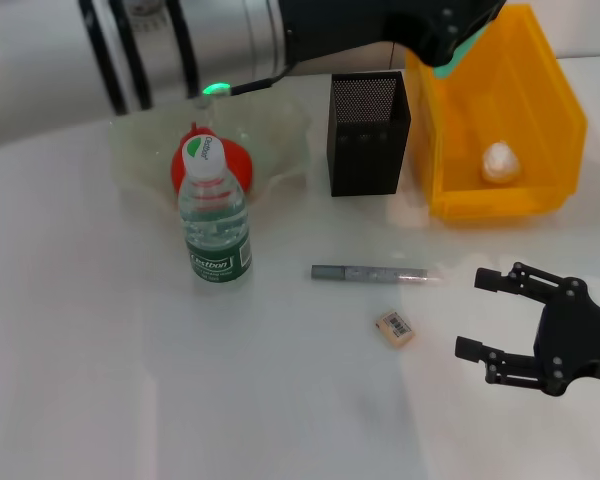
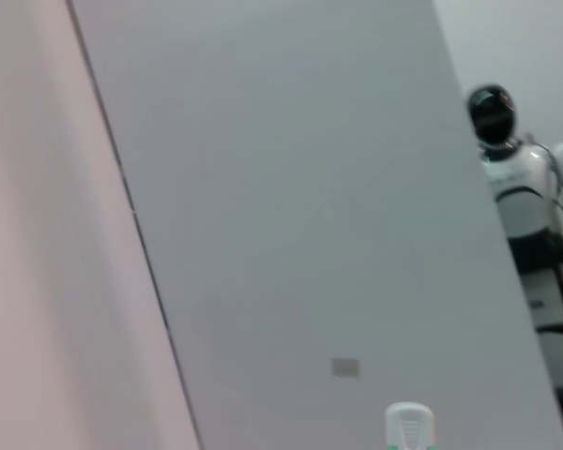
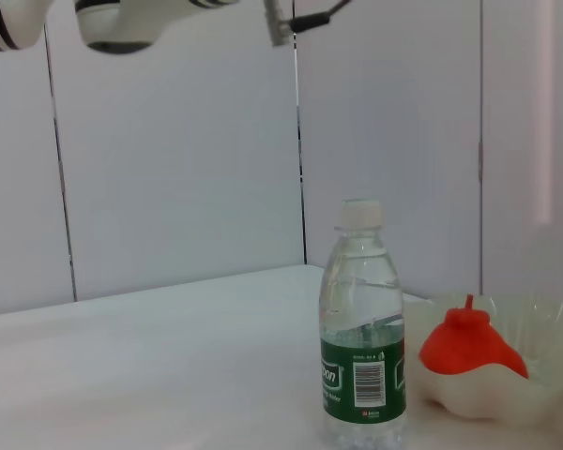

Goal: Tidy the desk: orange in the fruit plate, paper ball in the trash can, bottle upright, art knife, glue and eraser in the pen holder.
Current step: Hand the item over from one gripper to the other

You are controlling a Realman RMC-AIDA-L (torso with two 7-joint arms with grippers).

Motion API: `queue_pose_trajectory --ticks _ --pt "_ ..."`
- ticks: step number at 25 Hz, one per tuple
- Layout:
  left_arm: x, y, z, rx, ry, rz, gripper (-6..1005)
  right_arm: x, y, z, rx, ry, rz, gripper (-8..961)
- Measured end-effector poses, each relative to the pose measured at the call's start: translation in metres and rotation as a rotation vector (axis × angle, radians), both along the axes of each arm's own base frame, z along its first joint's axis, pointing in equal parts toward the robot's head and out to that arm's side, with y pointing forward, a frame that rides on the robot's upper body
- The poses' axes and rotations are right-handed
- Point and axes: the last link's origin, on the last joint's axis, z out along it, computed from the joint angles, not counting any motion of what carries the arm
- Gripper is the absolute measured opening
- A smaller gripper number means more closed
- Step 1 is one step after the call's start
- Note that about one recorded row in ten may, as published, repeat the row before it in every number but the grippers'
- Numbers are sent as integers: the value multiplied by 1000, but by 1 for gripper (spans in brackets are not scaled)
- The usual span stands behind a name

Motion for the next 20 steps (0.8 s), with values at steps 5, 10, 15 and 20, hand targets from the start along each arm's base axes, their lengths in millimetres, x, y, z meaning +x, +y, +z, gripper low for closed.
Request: queue_pose_trajectory --ticks 5,10,15,20 --pt "-2 8 -12 49 -55 17 194 -1 1 -1 0 1 1 813" --pt "-1 25 -46 224 -89 37 196 -1 0 -1 -2 1 0 813" --pt "-10 41 -54 269 -60 63 198 -1 0 -2 -5 0 1 813" --pt "-26 50 -58 309 -15 87 200 -4 2 -5 -13 2 12 813"
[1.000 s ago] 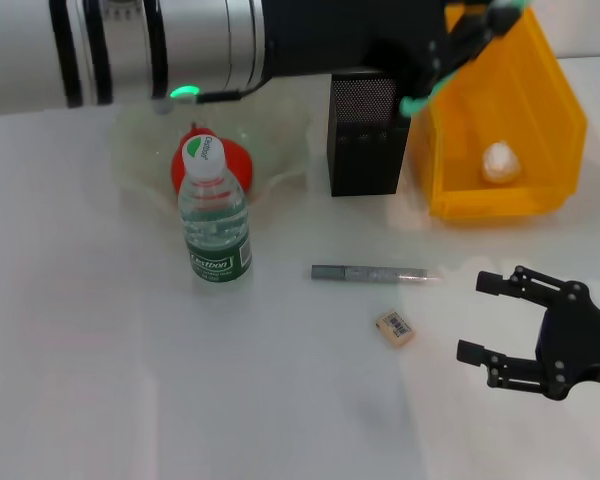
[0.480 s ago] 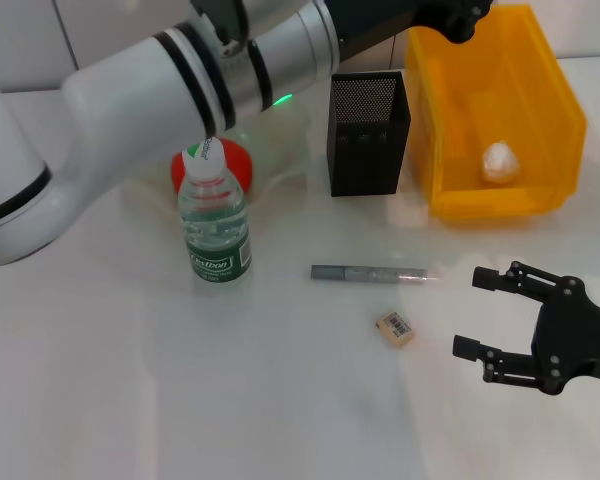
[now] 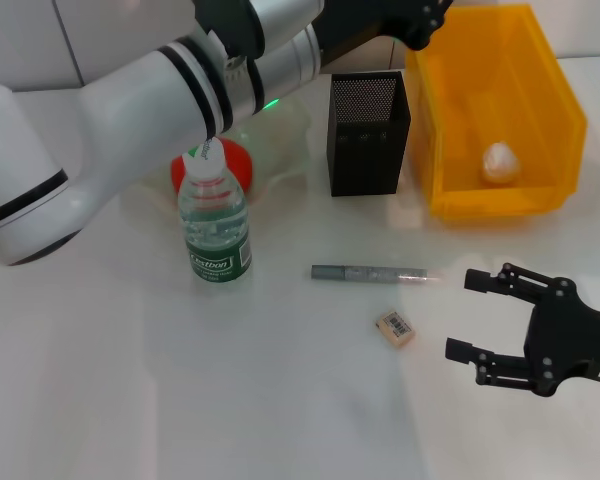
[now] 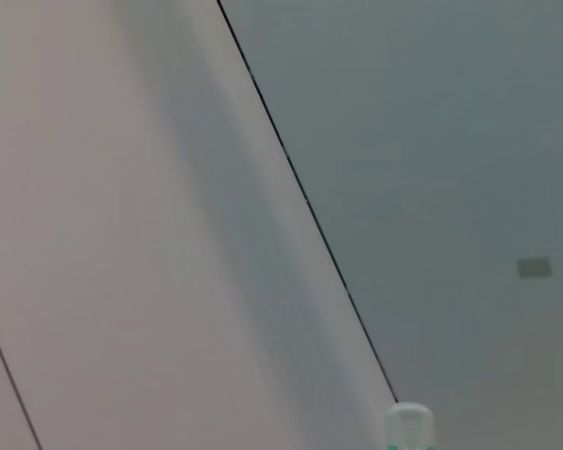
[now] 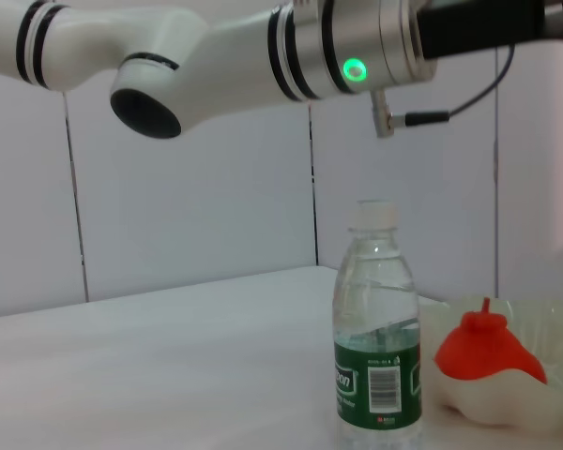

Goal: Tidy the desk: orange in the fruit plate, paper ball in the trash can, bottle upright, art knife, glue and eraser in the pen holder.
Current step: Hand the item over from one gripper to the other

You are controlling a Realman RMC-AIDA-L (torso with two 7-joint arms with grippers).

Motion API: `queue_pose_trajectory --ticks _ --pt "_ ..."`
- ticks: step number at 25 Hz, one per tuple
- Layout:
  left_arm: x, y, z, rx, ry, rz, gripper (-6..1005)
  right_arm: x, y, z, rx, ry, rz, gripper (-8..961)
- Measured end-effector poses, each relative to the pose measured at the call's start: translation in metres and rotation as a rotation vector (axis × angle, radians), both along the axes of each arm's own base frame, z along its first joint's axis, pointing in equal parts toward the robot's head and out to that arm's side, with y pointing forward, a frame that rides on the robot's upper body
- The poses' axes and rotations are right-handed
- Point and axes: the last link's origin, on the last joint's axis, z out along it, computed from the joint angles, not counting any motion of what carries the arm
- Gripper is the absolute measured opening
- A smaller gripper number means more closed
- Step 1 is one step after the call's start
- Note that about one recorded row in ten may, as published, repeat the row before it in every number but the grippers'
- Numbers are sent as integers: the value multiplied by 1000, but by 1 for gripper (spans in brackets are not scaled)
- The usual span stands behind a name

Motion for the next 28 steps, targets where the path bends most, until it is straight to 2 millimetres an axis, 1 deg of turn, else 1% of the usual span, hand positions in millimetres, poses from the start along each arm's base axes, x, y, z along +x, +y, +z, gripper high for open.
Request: queue_pose_trajectory --ticks 5,8,16,19,20,21,22,23,24,25,26,27,28 --pt "-15 3 -3 14 34 25 202 -6 5 -3 -8 3 19 813" --pt "-19 3 -4 0 27 40 203 -7 6 -4 -12 3 24 812" --pt "-18 -2 -2 -45 -28 42 206 -6 5 -5 -16 1 22 812" --pt "-16 -4 -2 -72 -57 50 207 -5 5 -2 8 11 8 812" --pt "-16 -4 -2 -72 -57 50 208 -2 7 6 70 38 -19 812" --pt "-16 -4 -2 -72 -57 50 208 -2 7 6 70 38 -19 812" --pt "-16 -4 -2 -72 -57 50 209 -1 8 11 112 53 -36 812" --pt "-15 -9 1 -116 -112 49 209 4 11 22 216 80 -75 812" --pt "-15 -9 1 -116 -112 49 209 4 11 22 216 80 -75 812" --pt "-15 -23 18 -231 -295 70 210 7 11 29 303 99 -95 812" --pt "-17 -24 22 -240 -324 79 210 7 11 29 303 99 -95 812" --pt "-17 -24 22 -240 -324 79 211 8 11 31 340 110 -101 812" --pt "-24 -28 31 -242 -398 102 211 7 10 30 426 140 -100 812"
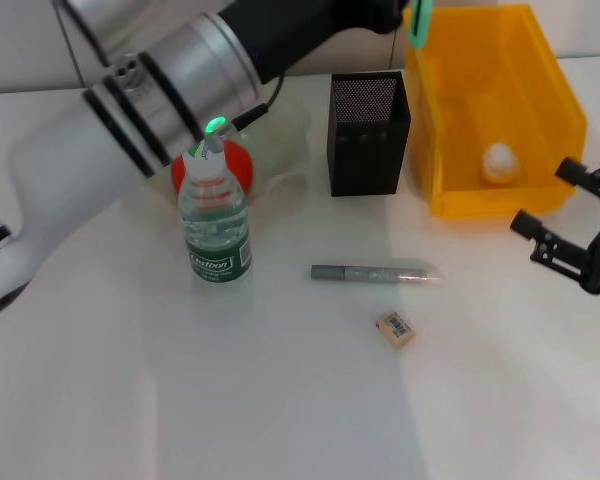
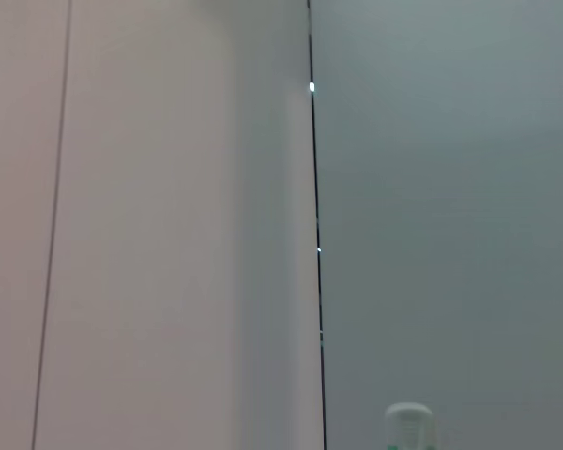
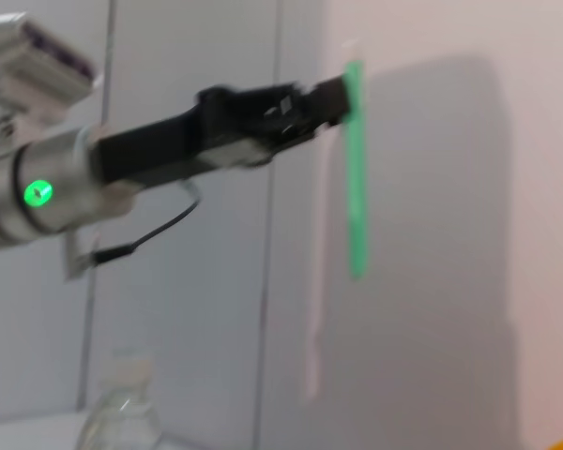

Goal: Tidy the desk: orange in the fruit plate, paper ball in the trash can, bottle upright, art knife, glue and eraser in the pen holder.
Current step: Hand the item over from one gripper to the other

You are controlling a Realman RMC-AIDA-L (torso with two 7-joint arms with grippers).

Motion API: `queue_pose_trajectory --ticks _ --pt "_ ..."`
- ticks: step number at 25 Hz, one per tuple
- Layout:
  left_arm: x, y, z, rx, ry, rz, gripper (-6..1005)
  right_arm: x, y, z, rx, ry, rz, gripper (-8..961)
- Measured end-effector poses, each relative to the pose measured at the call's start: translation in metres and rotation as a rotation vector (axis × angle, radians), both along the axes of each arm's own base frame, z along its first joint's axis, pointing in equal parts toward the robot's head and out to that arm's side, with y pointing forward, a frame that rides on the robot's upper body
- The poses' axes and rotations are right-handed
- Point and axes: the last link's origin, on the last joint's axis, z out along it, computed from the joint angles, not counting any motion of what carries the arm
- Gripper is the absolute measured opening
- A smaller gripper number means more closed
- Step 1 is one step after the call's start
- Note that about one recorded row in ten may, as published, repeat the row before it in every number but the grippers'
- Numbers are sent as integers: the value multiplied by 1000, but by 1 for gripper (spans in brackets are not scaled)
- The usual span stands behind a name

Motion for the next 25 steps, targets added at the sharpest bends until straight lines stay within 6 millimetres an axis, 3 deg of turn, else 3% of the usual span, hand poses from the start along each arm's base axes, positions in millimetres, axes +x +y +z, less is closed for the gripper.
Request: queue_pose_trajectory --ticks 5,9,18,25 --pt "-5 -10 -1 71 -35 10 213 -11 -7 -27 144 7 27 812" --pt "-4 -14 -6 91 -13 -7 214 -17 -9 -37 219 32 14 812" --pt "-2 -28 -24 124 50 -57 218 -34 -7 -50 342 74 -21 812" --pt "-3 -28 -24 126 53 -54 221 -46 -2 -60 352 89 -17 812"
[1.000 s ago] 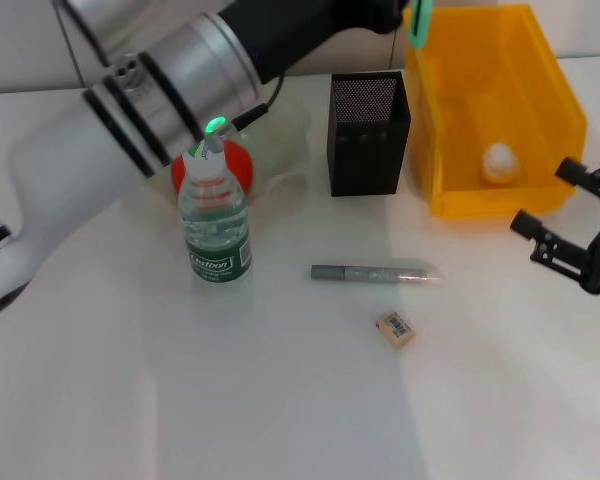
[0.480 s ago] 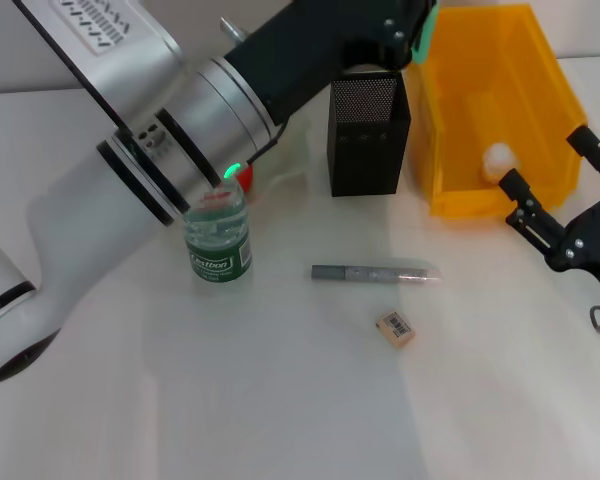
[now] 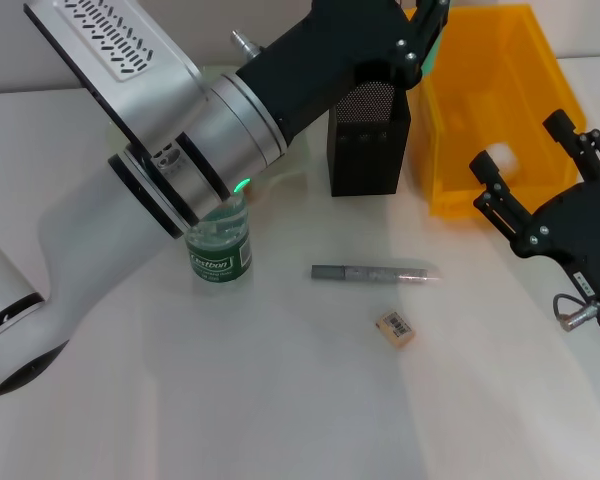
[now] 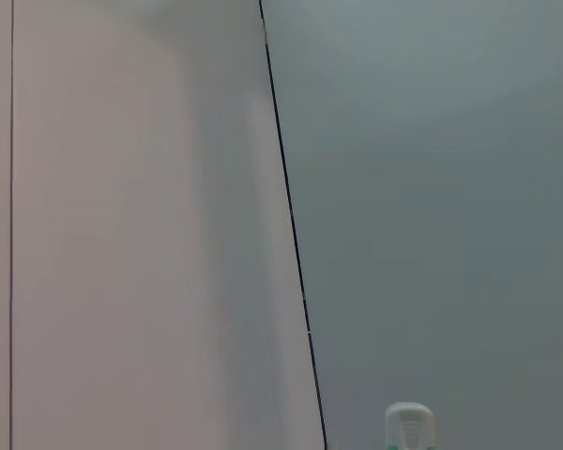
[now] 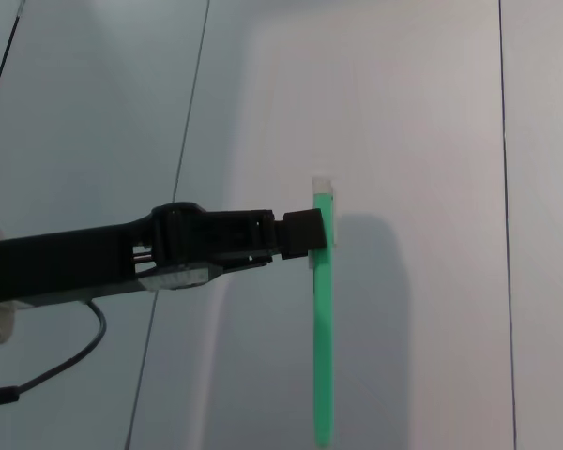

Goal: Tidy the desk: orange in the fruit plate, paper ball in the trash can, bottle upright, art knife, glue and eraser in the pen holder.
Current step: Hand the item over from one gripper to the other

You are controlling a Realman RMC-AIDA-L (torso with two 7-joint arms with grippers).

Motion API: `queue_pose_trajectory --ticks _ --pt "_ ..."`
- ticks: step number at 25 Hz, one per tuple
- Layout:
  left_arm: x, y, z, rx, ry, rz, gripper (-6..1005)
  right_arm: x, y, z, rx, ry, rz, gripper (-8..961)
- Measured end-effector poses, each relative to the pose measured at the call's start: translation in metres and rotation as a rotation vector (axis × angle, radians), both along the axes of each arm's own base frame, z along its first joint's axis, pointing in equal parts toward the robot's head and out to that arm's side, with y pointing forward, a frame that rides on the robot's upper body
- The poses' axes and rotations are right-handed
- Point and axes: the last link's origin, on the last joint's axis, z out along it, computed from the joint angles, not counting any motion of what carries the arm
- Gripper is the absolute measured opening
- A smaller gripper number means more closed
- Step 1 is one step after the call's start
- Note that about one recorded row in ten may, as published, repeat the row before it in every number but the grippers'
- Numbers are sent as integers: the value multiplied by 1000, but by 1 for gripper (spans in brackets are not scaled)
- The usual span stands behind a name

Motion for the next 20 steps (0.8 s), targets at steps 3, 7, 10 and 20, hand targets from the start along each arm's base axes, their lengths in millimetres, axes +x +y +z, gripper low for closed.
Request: queue_pose_trajectory --ticks 3,7,10,20 --pt "-2 0 0 0 0 5 222 -2 1 -2 12 0 -4 812" --pt "-2 -1 -1 2 2 3 223 -8 1 -6 41 -14 -12 812" --pt "-4 -2 -1 2 3 4 225 -13 6 -11 30 -18 -6 812" --pt "-6 -5 -6 -9 25 -1 228 -24 21 -16 6 -39 28 811"
